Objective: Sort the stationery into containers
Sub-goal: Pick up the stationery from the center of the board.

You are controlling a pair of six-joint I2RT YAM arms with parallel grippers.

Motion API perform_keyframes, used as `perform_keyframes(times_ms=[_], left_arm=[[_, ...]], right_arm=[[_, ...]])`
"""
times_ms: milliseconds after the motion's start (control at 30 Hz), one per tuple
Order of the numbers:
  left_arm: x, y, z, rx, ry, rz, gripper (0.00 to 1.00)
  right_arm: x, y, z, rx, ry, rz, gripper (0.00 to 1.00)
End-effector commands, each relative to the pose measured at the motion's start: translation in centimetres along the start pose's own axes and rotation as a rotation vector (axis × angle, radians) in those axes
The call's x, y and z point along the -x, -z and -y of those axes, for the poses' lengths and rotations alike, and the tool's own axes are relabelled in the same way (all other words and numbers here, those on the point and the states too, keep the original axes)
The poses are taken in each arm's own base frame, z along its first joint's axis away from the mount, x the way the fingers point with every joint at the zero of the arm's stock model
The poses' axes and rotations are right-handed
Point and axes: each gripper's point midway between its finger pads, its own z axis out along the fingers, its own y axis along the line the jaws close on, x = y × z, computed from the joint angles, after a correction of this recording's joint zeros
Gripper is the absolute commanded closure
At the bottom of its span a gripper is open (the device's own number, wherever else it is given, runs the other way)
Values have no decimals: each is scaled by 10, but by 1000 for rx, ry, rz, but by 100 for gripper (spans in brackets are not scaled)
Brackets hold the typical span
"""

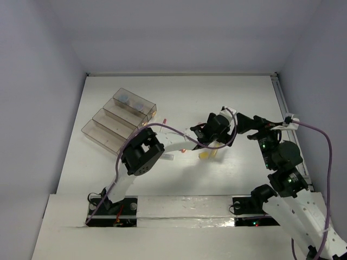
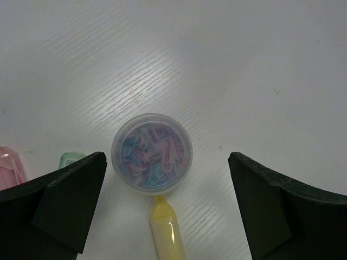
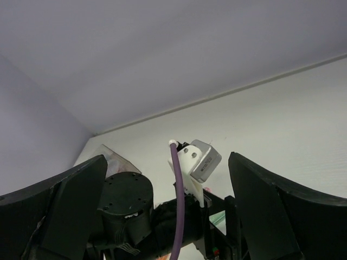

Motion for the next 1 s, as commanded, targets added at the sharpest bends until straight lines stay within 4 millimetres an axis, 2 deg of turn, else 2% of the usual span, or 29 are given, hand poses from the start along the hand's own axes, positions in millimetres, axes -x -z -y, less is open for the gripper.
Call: perform_keyframes(times_ms=[0,33,133,333,433,467,533,633,733,767,867,900,967], left_arm=[[21,-2,7,-5,-16,33,4],[18,-3,13,-15,-22,26,5],[11,-8,11,-4,-28,6,6],[6,-14,5,46,-49,6,16],[5,-15,4,76,-63,12,27],[9,-14,4,77,-62,23,34],[12,-12,3,80,-62,37,40],[42,4,12,48,-35,115,51],[70,16,18,27,-22,188,52],[86,24,21,18,-13,229,53],[116,37,7,26,17,293,55],[124,38,-10,53,33,304,55],[140,48,-31,81,69,332,55]], right_arm=[[10,1,-7,22,-7,26,0],[11,2,-8,26,-7,29,0],[10,1,-8,28,-6,24,0],[10,2,-11,45,-6,23,0],[9,2,-13,55,-7,22,0],[9,1,-13,56,-7,21,0],[9,1,-14,62,-6,19,0],[6,0,-15,71,-1,10,0],[5,0,-17,80,-3,7,0],[5,0,-17,78,-3,6,0],[10,3,-18,84,-6,18,0],[9,3,-18,85,-8,19,0],[11,5,-18,91,-12,31,0]])
